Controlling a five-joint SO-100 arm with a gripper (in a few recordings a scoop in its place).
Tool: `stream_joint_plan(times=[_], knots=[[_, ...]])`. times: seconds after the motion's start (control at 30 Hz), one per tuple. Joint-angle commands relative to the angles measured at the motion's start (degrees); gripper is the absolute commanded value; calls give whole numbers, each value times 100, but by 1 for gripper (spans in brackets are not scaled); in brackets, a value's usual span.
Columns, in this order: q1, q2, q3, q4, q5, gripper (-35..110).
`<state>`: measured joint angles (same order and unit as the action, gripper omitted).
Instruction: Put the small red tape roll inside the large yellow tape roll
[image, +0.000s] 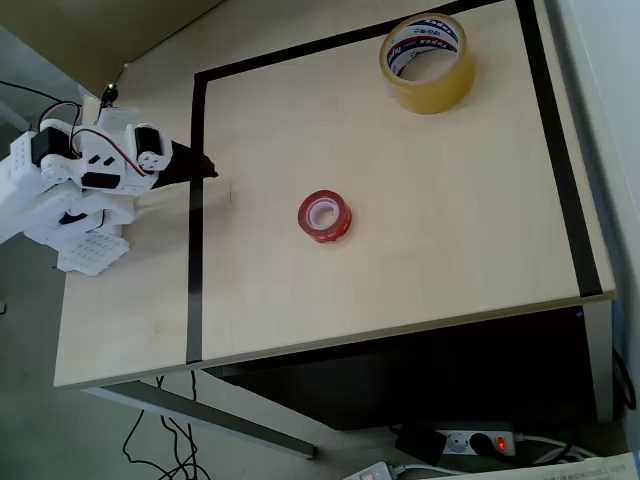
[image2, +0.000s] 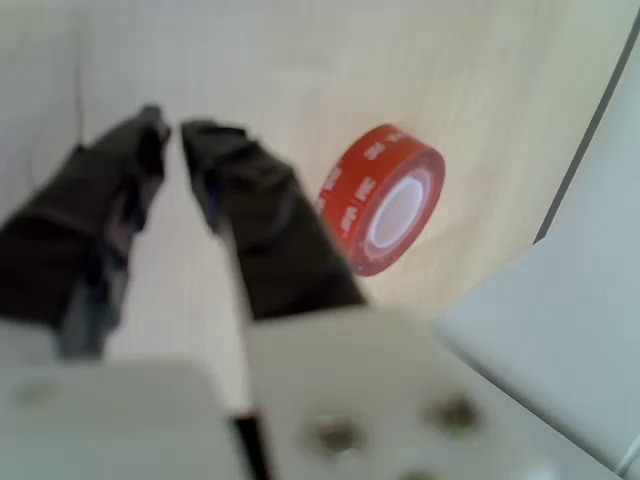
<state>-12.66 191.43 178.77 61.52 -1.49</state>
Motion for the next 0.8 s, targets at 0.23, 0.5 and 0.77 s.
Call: stream_joint_plan(times=[0.23, 0.5, 0.77], knots=[[246, -3146, -3542, 1028, -246, 0], [1441, -7022, -5941, 1301, -510, 0], [1784, -9167, -7348, 1512, -984, 5]])
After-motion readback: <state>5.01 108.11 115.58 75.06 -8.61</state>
